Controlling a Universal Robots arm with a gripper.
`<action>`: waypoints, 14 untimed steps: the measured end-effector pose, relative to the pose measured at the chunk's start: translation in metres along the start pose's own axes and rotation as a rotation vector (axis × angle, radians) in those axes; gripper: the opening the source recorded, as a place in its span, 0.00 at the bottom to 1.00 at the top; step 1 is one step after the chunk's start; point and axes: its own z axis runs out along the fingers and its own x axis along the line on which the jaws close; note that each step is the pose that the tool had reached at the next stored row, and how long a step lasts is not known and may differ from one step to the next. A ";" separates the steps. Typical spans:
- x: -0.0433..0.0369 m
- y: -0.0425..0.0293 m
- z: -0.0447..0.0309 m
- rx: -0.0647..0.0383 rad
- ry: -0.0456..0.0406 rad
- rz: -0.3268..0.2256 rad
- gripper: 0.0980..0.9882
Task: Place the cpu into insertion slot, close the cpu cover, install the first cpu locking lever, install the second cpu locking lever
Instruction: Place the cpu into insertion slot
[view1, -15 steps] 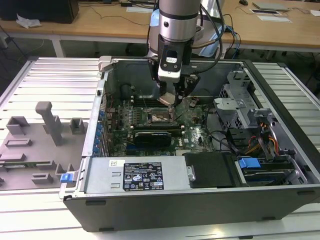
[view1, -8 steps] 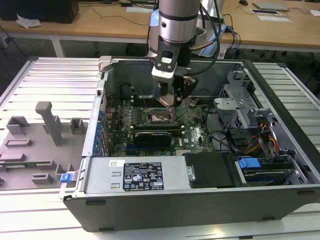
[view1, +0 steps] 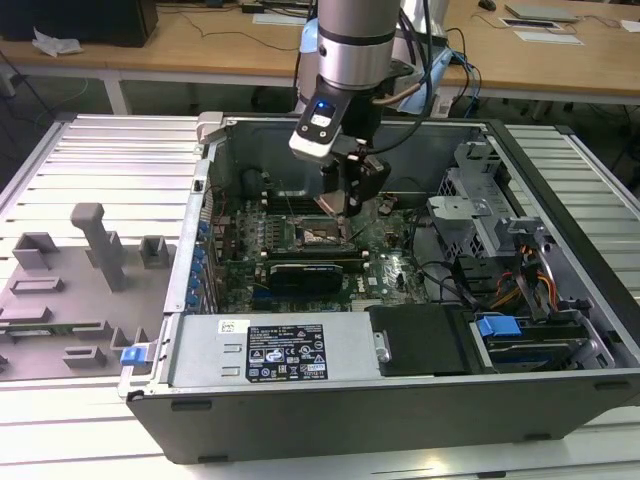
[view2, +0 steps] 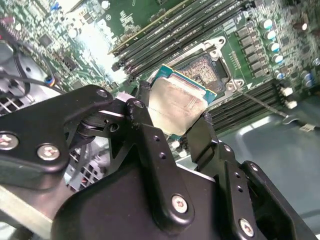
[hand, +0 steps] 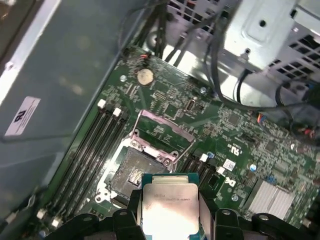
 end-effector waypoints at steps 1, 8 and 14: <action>0.0000 0.0000 0.0004 0.000 -0.0006 0.017 0.50; 0.0000 -0.0001 0.0027 0.002 -0.0052 0.137 0.50; 0.0001 -0.0002 0.0050 0.004 -0.0101 0.269 0.50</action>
